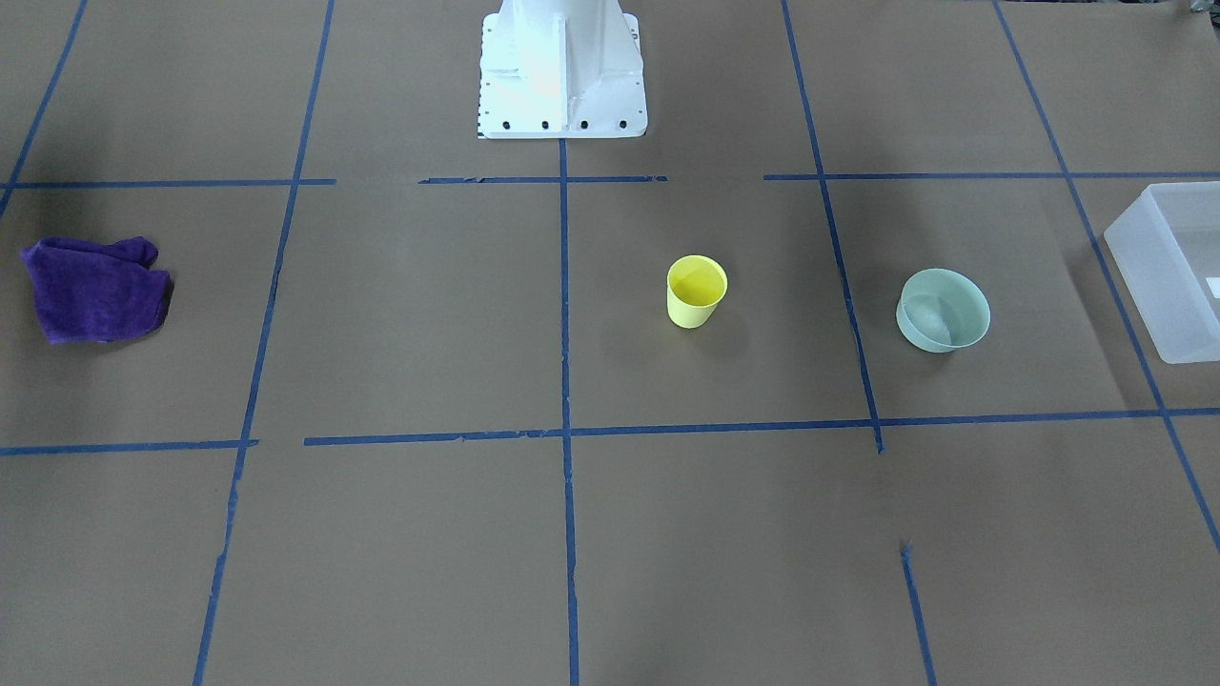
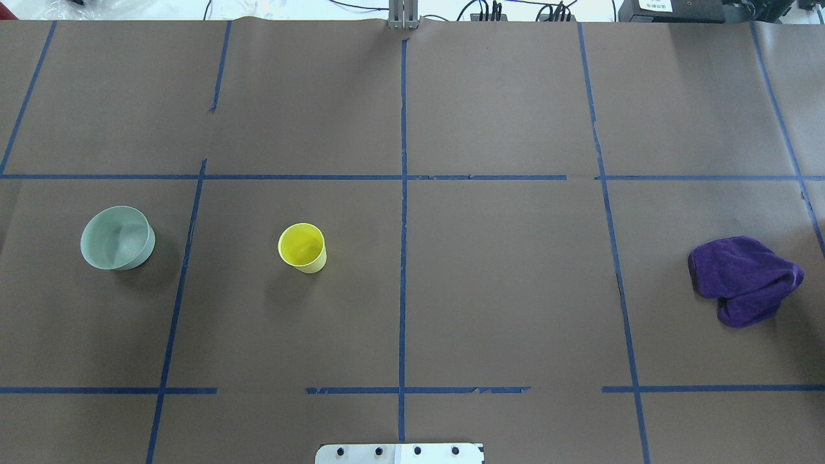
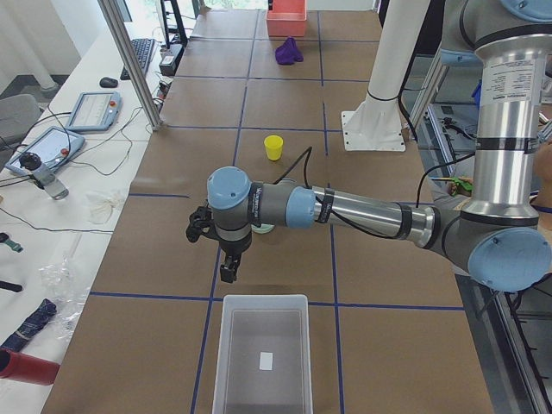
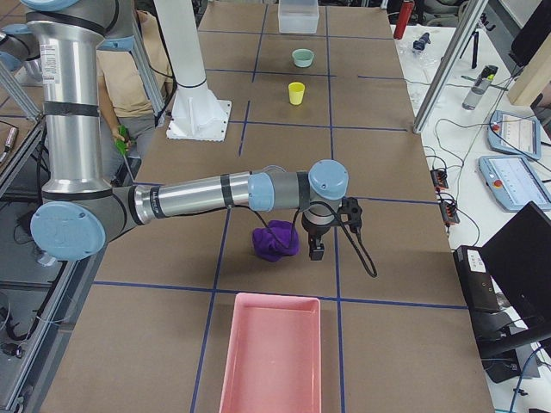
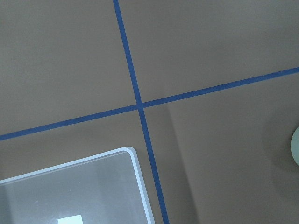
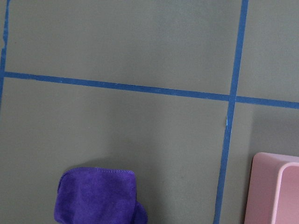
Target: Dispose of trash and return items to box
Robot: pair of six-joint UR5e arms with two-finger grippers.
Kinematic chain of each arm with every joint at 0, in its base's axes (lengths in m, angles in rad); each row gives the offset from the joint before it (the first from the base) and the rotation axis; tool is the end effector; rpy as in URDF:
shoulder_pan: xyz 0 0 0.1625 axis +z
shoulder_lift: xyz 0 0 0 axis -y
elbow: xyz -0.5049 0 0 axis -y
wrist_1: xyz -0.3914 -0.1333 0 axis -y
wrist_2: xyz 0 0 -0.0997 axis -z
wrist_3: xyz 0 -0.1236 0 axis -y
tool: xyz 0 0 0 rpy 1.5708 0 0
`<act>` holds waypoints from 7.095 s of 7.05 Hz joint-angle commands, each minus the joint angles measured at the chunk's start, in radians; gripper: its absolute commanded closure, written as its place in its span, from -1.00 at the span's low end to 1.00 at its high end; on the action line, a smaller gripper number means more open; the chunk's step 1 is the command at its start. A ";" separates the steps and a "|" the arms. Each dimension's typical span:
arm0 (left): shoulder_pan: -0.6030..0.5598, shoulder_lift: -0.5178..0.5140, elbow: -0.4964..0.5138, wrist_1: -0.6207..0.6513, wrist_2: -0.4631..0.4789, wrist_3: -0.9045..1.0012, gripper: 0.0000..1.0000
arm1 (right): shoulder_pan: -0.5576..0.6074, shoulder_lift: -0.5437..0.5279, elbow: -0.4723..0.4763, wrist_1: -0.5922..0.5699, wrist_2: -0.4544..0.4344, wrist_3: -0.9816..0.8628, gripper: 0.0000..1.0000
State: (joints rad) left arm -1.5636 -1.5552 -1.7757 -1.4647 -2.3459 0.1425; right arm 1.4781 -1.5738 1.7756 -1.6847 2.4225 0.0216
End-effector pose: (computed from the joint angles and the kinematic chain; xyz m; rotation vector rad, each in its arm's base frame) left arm -0.0433 -0.4836 0.6734 0.1314 0.7685 0.1743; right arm -0.0051 -0.4900 0.6613 0.0338 -0.8548 -0.1041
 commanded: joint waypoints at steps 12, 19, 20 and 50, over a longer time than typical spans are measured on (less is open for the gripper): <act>0.040 -0.026 -0.124 0.058 -0.044 -0.004 -1.00 | -0.025 0.063 0.016 0.005 -0.085 0.055 -1.00; 0.736 -0.391 -0.213 -0.117 0.173 -1.170 -1.00 | -0.039 0.063 0.018 0.005 -0.074 0.055 -1.00; 0.770 -0.401 -0.133 -0.246 0.189 -1.217 -1.00 | -0.039 0.063 0.018 0.005 -0.074 0.054 -1.00; -0.076 0.115 0.326 -0.507 0.012 0.250 1.00 | -0.044 0.031 0.011 0.005 -0.060 0.052 -1.00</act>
State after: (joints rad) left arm -1.6213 -1.4373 -1.6138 -1.8924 -2.2905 0.3432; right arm 1.4347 -1.5418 1.7908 -1.6797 2.3623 0.0736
